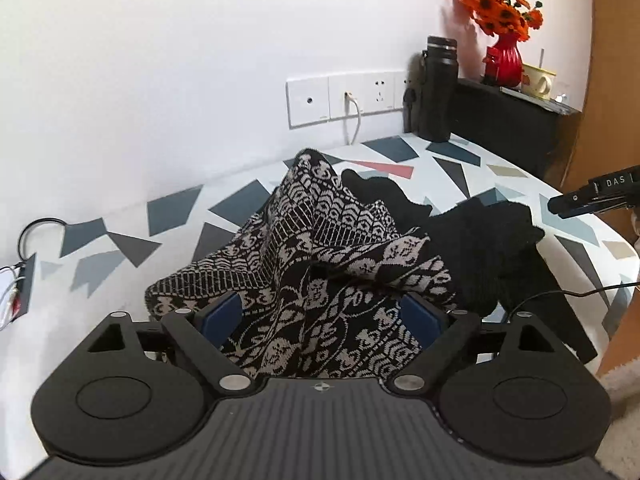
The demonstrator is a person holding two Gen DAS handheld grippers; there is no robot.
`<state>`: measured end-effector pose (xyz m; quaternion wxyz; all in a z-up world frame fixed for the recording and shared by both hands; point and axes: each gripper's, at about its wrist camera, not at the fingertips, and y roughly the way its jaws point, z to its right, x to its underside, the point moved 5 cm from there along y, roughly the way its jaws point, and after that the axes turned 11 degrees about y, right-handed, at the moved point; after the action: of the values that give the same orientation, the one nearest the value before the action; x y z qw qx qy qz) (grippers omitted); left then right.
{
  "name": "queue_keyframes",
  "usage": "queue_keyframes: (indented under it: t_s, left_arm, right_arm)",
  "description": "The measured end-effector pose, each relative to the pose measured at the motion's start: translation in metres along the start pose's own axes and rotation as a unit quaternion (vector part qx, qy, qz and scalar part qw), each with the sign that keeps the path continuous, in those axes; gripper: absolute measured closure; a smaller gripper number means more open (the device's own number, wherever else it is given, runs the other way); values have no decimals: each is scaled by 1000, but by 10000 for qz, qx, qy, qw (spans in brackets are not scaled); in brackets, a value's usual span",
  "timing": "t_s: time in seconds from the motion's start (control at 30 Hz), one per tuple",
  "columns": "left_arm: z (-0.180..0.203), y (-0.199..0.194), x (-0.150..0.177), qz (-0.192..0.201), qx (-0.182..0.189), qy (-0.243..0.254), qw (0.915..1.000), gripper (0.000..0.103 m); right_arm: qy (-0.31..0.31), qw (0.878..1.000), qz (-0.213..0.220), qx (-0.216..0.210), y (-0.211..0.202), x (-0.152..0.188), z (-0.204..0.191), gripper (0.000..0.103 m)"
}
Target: Fold clothes
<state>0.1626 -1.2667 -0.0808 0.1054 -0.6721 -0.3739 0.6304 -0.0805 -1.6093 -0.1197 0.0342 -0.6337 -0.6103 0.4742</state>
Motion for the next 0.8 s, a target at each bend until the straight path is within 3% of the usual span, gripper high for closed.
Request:
queue_keyframes:
  t_s: [0.1, 0.27, 0.4, 0.67, 0.8]
  left_arm:
    - [0, -12, 5, 24, -141, -268, 9995, 14]
    - [-2, -28, 23, -100, -489, -296, 9983, 12]
    - [3, -29, 38, -193, -566, -481, 9971, 9]
    - [65, 24, 36, -280, 45, -553, 9981, 7]
    - [84, 61, 35, -507, 43, -529, 9973, 7]
  right_arm:
    - [-30, 9999, 105, 28, -7, -10, 13, 56]
    - [-174, 9997, 181, 56, -26, -21, 26, 55]
    - [-366, 9992, 115, 116, -40, -21, 38, 53]
    - [-355, 9988, -119, 311, -47, -2, 59, 53]
    - [-339, 9987, -128, 350, -47, 7, 61, 53]
